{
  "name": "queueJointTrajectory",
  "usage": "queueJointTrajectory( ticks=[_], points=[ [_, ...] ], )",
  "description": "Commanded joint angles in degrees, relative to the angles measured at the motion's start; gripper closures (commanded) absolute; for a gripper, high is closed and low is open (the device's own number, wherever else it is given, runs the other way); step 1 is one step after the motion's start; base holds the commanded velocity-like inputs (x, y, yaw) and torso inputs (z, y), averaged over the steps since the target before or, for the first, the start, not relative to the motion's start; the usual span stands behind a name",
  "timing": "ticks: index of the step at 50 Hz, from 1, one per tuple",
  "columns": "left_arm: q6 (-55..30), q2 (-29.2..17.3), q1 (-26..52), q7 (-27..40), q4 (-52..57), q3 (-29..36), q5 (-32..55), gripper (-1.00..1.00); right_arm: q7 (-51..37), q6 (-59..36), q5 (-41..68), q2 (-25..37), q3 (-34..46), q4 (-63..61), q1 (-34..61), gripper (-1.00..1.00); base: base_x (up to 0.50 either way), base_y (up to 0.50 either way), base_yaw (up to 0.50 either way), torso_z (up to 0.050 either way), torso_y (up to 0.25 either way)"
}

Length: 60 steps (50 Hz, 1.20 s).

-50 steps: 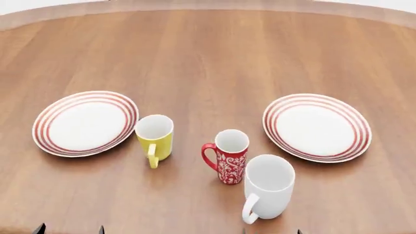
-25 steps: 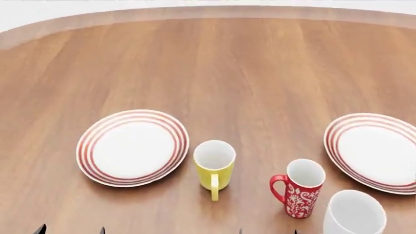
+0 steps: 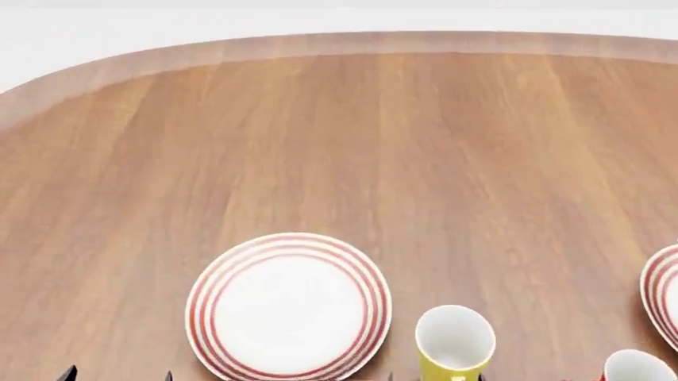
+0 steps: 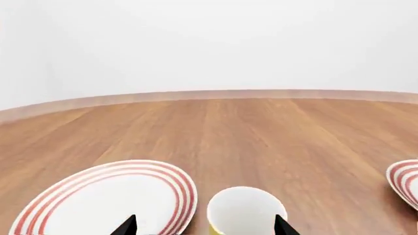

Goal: Put the red mug on the left plate.

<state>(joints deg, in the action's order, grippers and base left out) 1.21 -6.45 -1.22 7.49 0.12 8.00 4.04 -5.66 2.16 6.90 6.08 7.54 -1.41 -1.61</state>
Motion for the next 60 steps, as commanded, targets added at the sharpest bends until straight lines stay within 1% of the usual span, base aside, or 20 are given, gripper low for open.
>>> queueJointTrajectory(
  ticks=[1,9,14,16,19,20,21,23,24,27,28,31,39,46,51,53,54,60],
  points=[
    [0.2,-0.6,0.0,0.6,-0.1,0.8,0.5,-1.00,-0.6,0.2,0.9,0.7,0.5,0.4,0.3,-1.00,0.43,0.14,0.00,0.000,0.000],
    [0.4,-1.0,-0.2,1.0,0.2,1.2,0.8,-1.00,-1.1,0.0,1.4,1.1,0.9,0.0,0.0,-1.00,0.42,0.08,0.00,0.000,0.000],
    [0.3,-1.2,-0.2,1.3,0.2,1.4,1.1,-1.00,-1.9,-1.0,2.0,1.0,0.7,0.8,0.8,-1.00,0.00,0.00,0.00,0.000,0.000],
    [0.4,-1.3,-0.2,1.4,0.3,1.5,1.1,-1.00,-2.5,-2.9,2.6,0.9,0.5,0.2,1.2,-1.00,0.00,0.00,0.00,0.000,0.000],
    [0.4,-1.3,-0.1,1.5,0.1,1.7,1.2,-1.00,-3.9,-8.5,4.3,0.7,-0.2,-1.6,2.3,-1.00,0.00,0.00,0.00,0.000,0.000],
    [0.4,-1.4,-0.2,1.5,0.2,1.7,1.3,-1.00,-5.1,-12.9,6.4,0.3,-1.4,-2.6,3.2,-1.00,0.00,0.00,0.00,0.000,0.000],
    [0.5,-1.5,-0.3,1.6,0.2,1.7,1.4,-1.00,-6.1,-15.2,7.7,0.0,-2.3,-3.4,3.6,-1.00,0.00,0.00,0.00,0.000,0.000],
    [0.5,-1.5,-0.3,1.7,0.2,1.8,1.5,-1.00,-6.7,-16.1,8.5,-0.2,-2.8,-3.7,3.9,-1.00,0.00,0.00,0.00,0.000,0.000],
    [0.5,-1.6,-0.3,1.7,0.2,1.8,1.5,-1.00,-10.3,-19.4,8.6,-0.7,-4.3,-5.0,4.8,-1.00,0.00,0.00,0.00,0.000,0.000],
    [0.6,-1.7,-0.1,1.9,0.0,1.9,1.6,-1.00,-13.6,-21.8,8.9,-1.1,-5.8,-5.8,5.6,-1.00,0.00,0.00,0.00,0.000,0.000],
    [0.5,-1.7,-0.1,1.9,0.0,2.0,1.7,-1.00,-16.0,-23.3,9.1,-1.7,-7.1,-6.2,5.9,-1.00,0.00,0.00,0.00,0.000,0.000],
    [0.4,-1.8,-0.1,2.0,0.2,2.1,1.8,-1.00,-19.6,-24.4,8.9,-2.5,-8.8,-5.5,6.6,-1.00,0.00,0.00,0.00,0.000,0.000],
    [0.4,-2.2,0.0,2.3,0.2,2.3,2.2,-1.00,-23.3,-25.2,12.5,-3.7,-12.0,-5.7,6.7,-1.00,0.00,0.00,0.00,0.000,0.000],
    [0.3,-2.4,0.0,2.5,0.6,2.7,2.3,-1.00,-27.8,-21.5,12.9,-4.1,-14.4,-2.6,7.6,-1.00,0.00,0.00,0.00,0.000,0.000],
    [0.5,-2.6,0.0,2.6,0.3,2.9,2.5,-1.00,-29.4,-21.4,14.5,-4.0,-15.1,-1.9,8.3,-1.00,0.00,0.00,0.00,0.000,0.000],
    [0.6,-2.7,0.0,2.7,0.2,2.9,2.5,-1.00,-29.9,-22.1,15.8,-4.0,-15.7,-1.0,8.9,-1.00,0.00,0.00,0.00,0.000,0.000],
    [0.6,-2.7,0.0,2.8,0.1,3.0,2.5,-1.00,-29.8,-23.9,18.2,-4.0,-16.6,-1.0,9.3,-1.00,0.00,0.00,0.00,0.000,0.000],
    [0.9,-2.8,0.0,3.0,0.0,3.3,2.6,-1.00,-32.9,-27.5,22.9,-3.6,-18.8,-4.7,9.7,-1.00,0.00,0.00,0.00,0.000,0.000]
  ],
)
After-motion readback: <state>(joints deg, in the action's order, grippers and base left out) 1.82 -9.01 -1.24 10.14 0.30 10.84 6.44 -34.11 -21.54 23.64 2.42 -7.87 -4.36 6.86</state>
